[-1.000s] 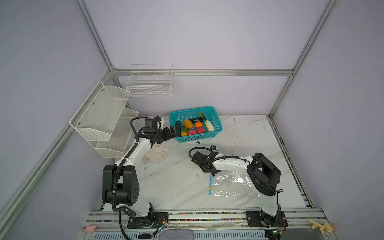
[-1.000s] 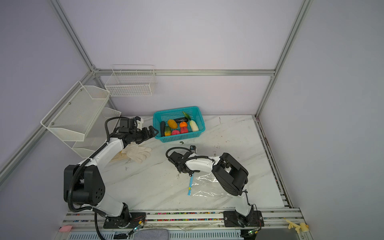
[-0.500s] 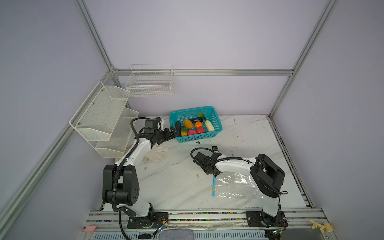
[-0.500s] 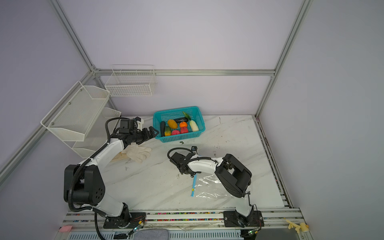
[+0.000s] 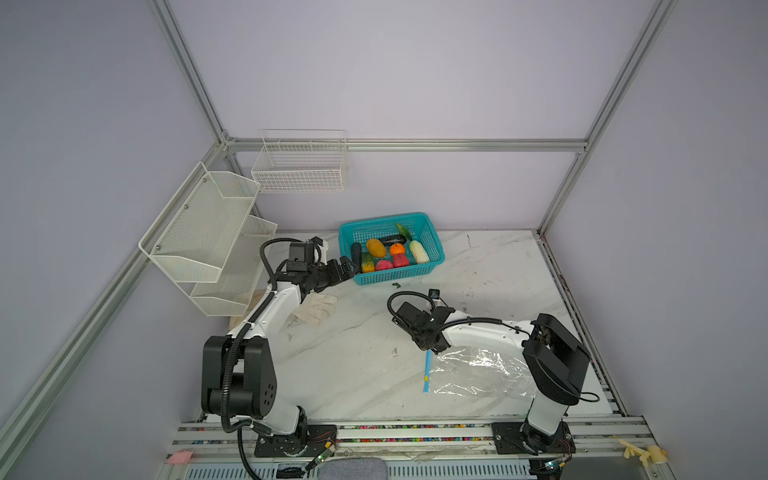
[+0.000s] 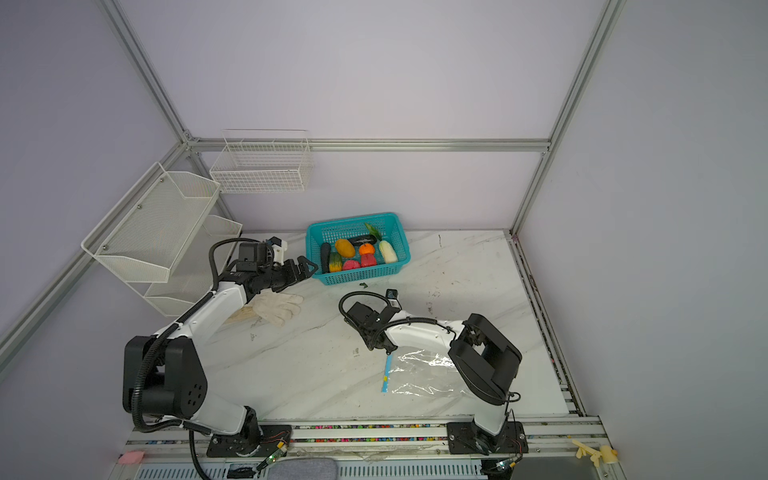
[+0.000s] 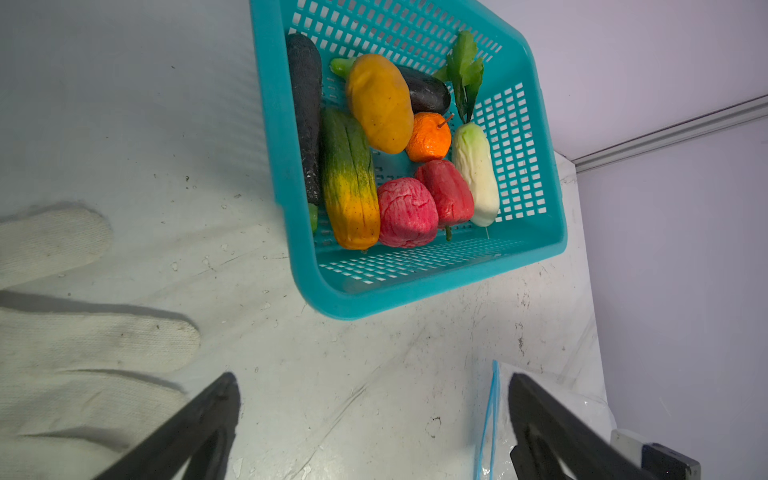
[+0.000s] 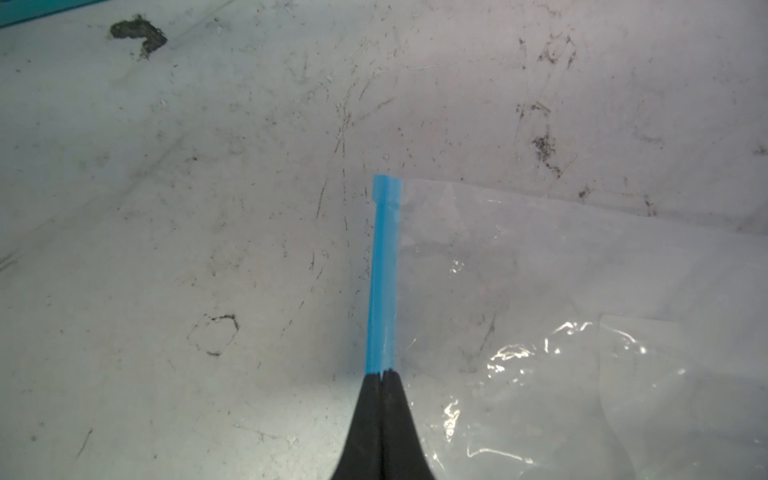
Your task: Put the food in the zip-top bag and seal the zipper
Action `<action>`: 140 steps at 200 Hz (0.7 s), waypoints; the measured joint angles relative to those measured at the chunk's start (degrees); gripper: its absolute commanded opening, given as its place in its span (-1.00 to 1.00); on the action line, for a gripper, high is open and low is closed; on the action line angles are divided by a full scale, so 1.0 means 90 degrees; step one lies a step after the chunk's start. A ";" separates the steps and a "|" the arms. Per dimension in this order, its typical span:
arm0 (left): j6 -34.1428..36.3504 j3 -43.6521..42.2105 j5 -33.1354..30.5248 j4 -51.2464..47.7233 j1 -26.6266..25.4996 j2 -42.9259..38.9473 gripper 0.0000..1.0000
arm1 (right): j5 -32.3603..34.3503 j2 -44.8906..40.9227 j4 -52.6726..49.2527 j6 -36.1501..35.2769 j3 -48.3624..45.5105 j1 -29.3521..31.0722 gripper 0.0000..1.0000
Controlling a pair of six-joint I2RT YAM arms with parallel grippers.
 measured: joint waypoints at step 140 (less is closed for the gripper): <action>-0.0265 -0.1273 0.0124 0.0228 -0.0367 -0.0945 1.00 | 0.0143 0.1535 -0.1897 0.0789 0.1472 0.0000 0.45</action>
